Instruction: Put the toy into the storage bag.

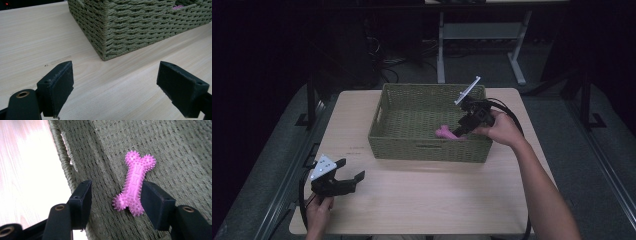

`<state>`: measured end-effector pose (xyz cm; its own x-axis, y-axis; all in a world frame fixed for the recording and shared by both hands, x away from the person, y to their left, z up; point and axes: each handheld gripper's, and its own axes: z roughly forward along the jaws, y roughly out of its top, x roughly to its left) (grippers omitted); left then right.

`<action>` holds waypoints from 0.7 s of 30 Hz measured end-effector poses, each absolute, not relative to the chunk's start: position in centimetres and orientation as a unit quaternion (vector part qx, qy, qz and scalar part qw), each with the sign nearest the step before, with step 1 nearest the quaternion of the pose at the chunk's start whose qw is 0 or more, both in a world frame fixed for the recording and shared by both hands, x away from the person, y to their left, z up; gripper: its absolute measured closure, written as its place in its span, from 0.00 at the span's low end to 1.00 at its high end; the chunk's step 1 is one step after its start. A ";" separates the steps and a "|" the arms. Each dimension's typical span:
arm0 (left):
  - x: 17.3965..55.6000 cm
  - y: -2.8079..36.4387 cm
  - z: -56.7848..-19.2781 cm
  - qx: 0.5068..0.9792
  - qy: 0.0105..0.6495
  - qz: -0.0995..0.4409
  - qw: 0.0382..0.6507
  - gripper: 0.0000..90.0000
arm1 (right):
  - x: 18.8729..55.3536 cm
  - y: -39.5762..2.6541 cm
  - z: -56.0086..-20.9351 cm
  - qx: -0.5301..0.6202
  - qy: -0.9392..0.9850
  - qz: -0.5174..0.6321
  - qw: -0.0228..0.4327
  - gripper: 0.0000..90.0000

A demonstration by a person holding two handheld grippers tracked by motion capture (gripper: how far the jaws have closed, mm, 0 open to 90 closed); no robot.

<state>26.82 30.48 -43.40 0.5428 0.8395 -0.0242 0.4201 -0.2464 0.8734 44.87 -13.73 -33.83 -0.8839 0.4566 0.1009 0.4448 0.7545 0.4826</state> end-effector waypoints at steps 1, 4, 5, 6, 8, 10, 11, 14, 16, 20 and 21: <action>26.8 30.5 -43.4 0.754 0.417 0.233 0.450 0.15 | 44.9 -13.7 -33.8 0.241 0.937 0.255 0.012 0.46; 26.8 30.4 -43.4 0.756 0.416 0.233 0.449 0.15 | 44.5 -14.1 -33.4 0.241 0.935 0.259 0.016 0.46; 26.8 30.4 -43.4 0.757 0.415 0.232 0.448 0.15 | 44.4 -14.1 -33.2 0.242 0.935 0.260 0.016 0.46; 26.8 30.4 -43.4 0.757 0.415 0.233 0.448 0.15 | 44.4 -14.2 -33.1 0.242 0.934 0.261 0.017 0.46; 26.8 30.4 -43.4 0.756 0.416 0.232 0.449 0.15 | 44.2 -14.4 -32.9 0.243 0.933 0.265 0.019 0.46; 26.8 30.4 -43.4 0.756 0.416 0.233 0.449 0.15 | 43.9 -14.6 -32.7 0.240 0.933 0.266 0.021 0.45; 26.8 30.4 -43.4 0.756 0.417 0.233 0.449 0.15 | 43.8 -14.6 -32.6 0.242 0.933 0.266 0.020 0.45; 26.8 30.3 -43.4 0.756 0.416 0.233 0.449 0.15 | 43.4 -14.7 -32.3 0.241 0.933 0.268 0.022 0.44; 26.8 30.3 -43.4 0.756 0.416 0.233 0.448 0.15 | 43.2 -14.8 -32.1 0.243 0.932 0.269 0.022 0.43; 26.8 30.4 -43.5 0.757 0.416 0.233 0.448 0.15 | 42.5 -14.9 -31.7 0.239 0.930 0.277 0.021 0.42; 26.8 30.4 -43.5 0.756 0.416 0.233 0.448 0.15 | 42.4 -14.9 -31.6 0.239 0.930 0.278 0.023 0.42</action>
<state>26.81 30.36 -43.47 0.5450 0.8382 -0.0210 0.4208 -0.2518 0.8715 42.39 -14.94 -31.64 -0.8850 0.4568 0.0903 0.4314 0.7313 0.5283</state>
